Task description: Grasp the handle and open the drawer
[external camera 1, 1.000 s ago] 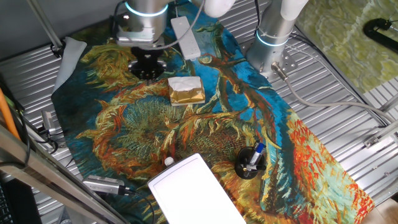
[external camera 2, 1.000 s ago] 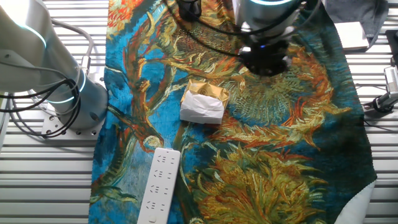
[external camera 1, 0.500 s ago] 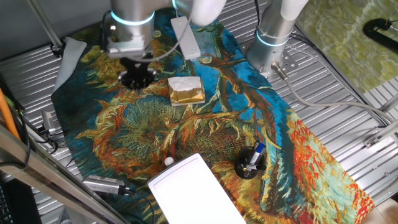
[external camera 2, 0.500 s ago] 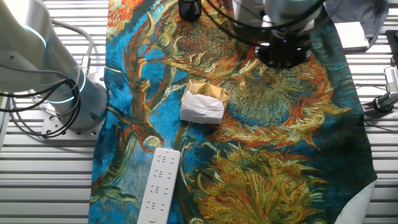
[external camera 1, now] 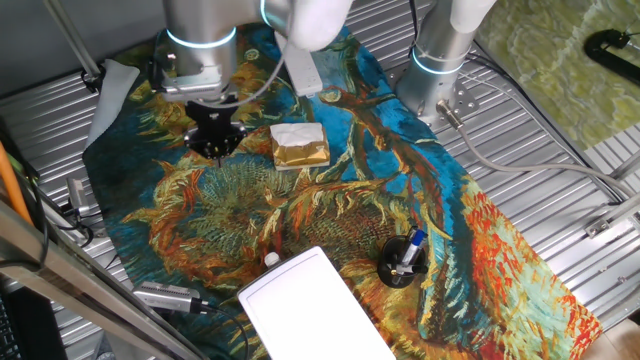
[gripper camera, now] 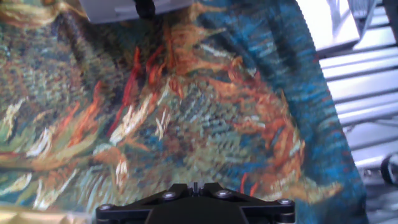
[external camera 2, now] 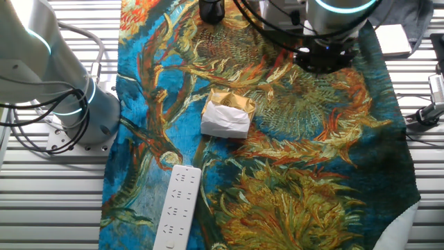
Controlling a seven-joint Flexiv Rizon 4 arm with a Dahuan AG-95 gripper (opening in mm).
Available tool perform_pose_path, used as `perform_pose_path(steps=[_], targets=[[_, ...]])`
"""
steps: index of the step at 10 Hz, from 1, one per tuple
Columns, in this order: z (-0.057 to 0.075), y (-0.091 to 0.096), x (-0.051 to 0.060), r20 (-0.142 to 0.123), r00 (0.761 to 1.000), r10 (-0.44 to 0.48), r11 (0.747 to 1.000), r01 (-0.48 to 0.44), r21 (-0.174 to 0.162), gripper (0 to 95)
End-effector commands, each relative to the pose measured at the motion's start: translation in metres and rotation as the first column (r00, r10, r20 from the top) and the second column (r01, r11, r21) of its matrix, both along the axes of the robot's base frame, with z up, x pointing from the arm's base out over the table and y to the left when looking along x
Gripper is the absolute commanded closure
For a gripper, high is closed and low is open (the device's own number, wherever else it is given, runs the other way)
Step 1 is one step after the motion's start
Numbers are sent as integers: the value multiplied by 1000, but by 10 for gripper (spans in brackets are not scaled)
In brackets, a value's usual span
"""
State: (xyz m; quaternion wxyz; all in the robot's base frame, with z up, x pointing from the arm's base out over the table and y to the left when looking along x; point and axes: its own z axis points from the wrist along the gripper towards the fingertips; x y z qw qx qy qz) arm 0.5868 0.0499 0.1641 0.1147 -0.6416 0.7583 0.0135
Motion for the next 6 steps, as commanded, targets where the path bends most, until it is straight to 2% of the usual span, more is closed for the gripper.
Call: perform_pose_path(steps=[1,3,6], targets=[[-8,14,3,2,1000,6,999,-6,34,950],[-12,22,5,3,1000,11,998,-12,61,950],[-19,35,14,16,998,55,990,-56,130,950]])
